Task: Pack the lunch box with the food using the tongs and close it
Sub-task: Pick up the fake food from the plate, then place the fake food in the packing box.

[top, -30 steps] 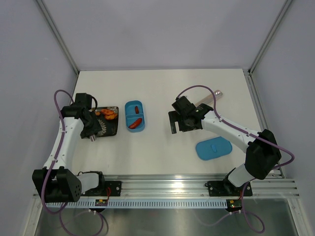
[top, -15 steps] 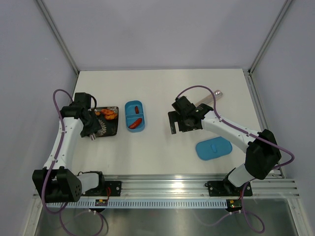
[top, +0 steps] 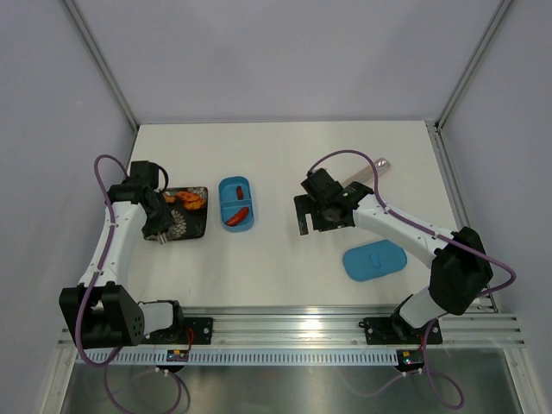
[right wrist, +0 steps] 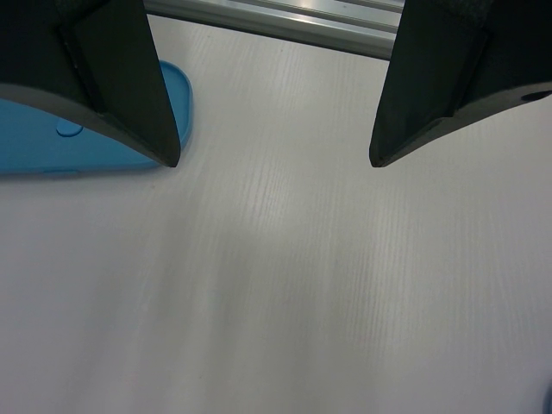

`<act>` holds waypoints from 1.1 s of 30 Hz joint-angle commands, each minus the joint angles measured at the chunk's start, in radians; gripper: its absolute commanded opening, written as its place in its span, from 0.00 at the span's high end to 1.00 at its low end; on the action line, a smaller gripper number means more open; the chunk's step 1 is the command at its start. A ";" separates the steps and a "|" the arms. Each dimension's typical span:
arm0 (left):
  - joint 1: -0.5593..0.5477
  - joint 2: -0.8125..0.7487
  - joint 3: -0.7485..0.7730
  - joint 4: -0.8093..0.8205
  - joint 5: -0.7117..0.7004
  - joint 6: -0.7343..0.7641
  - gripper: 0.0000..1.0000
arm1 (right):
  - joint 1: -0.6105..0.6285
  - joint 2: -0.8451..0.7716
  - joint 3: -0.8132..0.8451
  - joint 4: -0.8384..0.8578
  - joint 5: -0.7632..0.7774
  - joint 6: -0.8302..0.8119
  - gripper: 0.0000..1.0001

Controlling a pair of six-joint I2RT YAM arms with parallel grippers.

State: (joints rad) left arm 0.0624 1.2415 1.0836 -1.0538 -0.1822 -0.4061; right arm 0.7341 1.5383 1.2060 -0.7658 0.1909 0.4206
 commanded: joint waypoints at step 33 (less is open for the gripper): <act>-0.429 0.197 0.463 0.015 0.069 -0.092 1.00 | -0.002 -0.056 -0.013 -0.006 0.036 0.052 0.01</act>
State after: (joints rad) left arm -0.3500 1.4078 1.4841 -1.1336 -0.1364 -0.4747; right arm 0.7341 1.5341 1.2026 -0.7628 0.1978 0.4496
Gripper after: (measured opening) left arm 0.387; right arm 0.993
